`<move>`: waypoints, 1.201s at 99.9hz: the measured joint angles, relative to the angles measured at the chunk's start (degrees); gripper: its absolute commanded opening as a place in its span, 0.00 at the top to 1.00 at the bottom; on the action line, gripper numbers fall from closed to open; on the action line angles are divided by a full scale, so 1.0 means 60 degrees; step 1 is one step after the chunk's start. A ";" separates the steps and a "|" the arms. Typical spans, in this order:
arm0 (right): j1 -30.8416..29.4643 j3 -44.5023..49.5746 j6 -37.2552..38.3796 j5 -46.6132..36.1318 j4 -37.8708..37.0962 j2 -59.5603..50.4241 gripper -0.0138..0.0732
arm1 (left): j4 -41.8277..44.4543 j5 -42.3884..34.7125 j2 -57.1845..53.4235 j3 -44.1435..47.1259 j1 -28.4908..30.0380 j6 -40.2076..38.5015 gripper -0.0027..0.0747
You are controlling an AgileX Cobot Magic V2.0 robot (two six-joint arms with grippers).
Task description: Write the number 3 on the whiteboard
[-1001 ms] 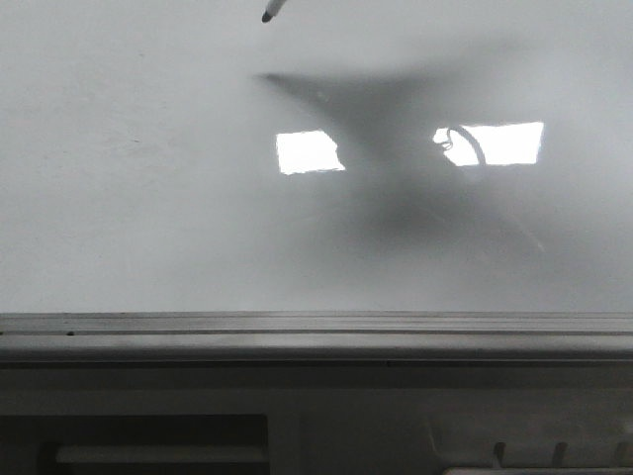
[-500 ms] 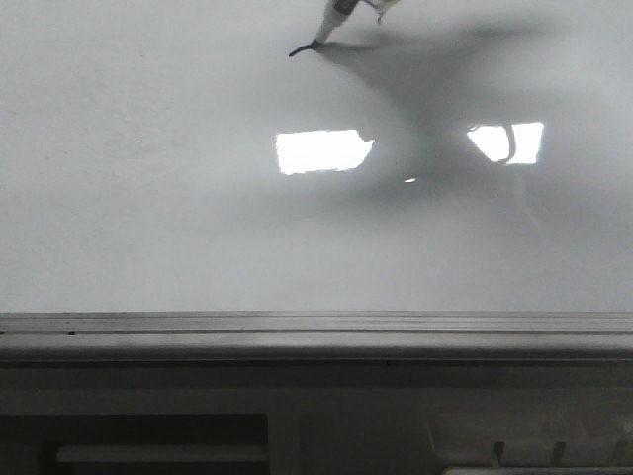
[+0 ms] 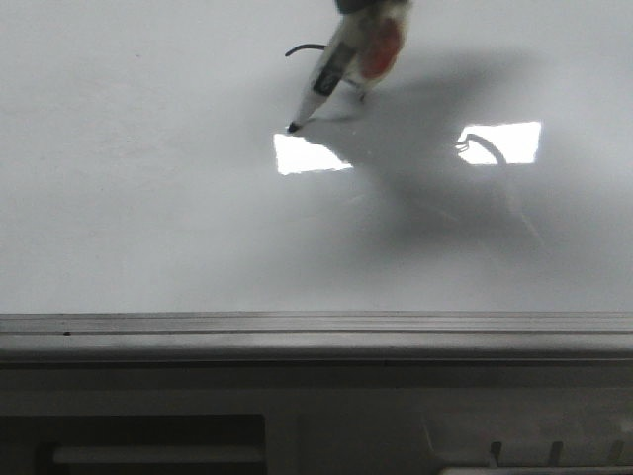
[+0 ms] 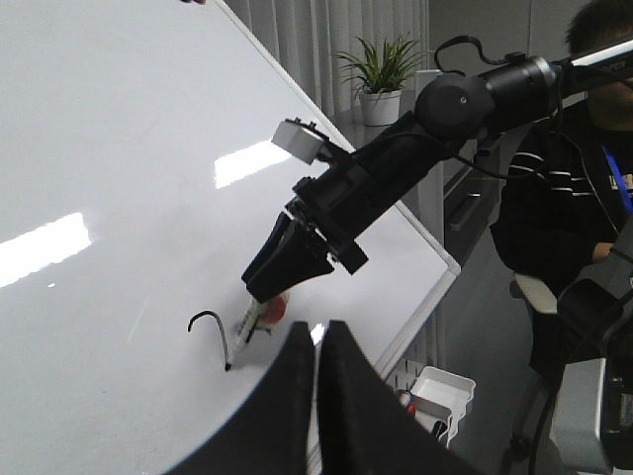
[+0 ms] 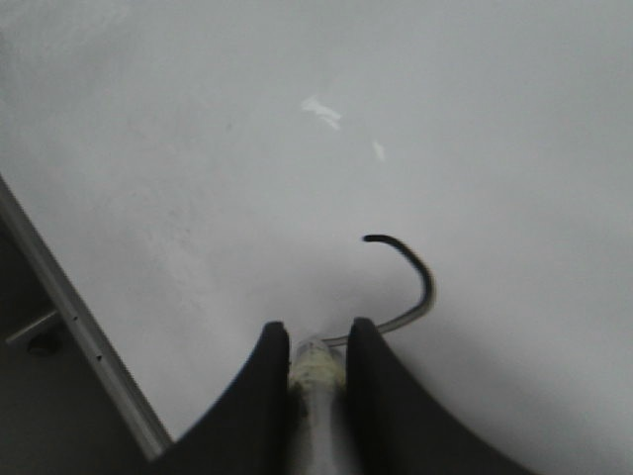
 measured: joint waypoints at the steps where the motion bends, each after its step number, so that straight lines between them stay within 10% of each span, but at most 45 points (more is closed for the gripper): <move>1: 0.0068 0.0007 0.0000 -0.0029 0.0009 0.0050 0.91 | 0.0000 0.0006 0.0000 0.0000 0.0000 0.0000 0.99; 85: -0.1255 0.0900 0.0406 0.0927 0.0409 -0.1031 0.91 | 0.0000 0.0043 0.0000 0.0000 0.0000 0.0000 0.99; 120: 0.0258 0.1288 0.0565 0.0428 0.1028 -0.0030 0.91 | 0.0000 0.0043 0.0000 0.0000 0.0000 0.0000 0.99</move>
